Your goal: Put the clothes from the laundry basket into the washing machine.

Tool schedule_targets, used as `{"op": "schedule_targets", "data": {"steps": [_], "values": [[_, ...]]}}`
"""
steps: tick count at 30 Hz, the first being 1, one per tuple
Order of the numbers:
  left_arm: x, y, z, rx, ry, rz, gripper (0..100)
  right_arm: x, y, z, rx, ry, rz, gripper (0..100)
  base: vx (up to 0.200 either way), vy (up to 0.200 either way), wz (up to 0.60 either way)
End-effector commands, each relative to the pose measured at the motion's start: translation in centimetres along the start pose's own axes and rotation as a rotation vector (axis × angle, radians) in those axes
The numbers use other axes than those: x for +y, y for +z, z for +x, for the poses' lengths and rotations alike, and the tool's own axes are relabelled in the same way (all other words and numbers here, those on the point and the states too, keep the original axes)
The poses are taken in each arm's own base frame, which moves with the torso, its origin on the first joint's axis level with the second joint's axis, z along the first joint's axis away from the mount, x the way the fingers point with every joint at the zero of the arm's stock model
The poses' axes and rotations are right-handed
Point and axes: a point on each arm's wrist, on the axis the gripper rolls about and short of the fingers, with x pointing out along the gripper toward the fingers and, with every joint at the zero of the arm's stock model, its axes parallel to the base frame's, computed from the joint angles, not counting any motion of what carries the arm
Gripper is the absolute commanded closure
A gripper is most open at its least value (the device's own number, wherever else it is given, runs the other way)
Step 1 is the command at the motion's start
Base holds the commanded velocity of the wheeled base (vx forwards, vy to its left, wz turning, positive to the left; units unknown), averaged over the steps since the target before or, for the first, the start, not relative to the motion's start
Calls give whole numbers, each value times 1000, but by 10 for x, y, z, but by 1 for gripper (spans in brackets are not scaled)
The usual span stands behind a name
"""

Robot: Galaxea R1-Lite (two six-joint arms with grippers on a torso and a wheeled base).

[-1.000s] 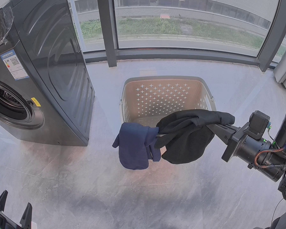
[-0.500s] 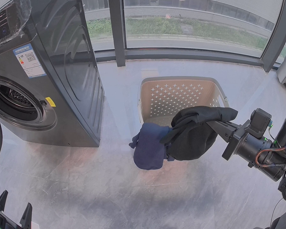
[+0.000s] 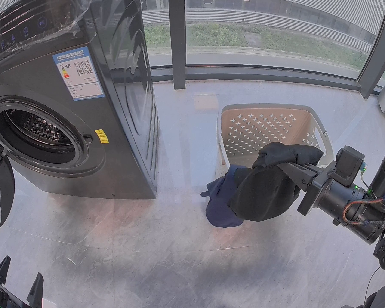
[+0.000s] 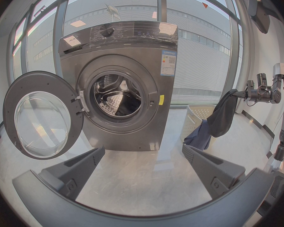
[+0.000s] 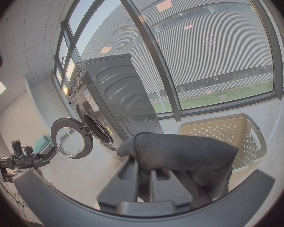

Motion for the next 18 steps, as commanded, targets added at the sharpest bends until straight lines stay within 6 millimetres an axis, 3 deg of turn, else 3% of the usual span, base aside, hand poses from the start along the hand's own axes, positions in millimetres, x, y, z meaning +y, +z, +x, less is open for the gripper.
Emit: {"op": "schedule_targets", "data": {"steps": [1, 15, 18], "values": [[0, -4, 1, 10, -1, 0, 0, -2, 1, 2, -5, -22, -1, 100, 0, 200, 0], [0, -4, 1, 10, -1, 0, 0, -4, 4, 4, -20, -81, 1, 100, 0, 200, 0], [0, -4, 1, 10, -1, 0, 0, -5, 5, 5, -30, -126, 3, 100, 0, 0, 0]]}}
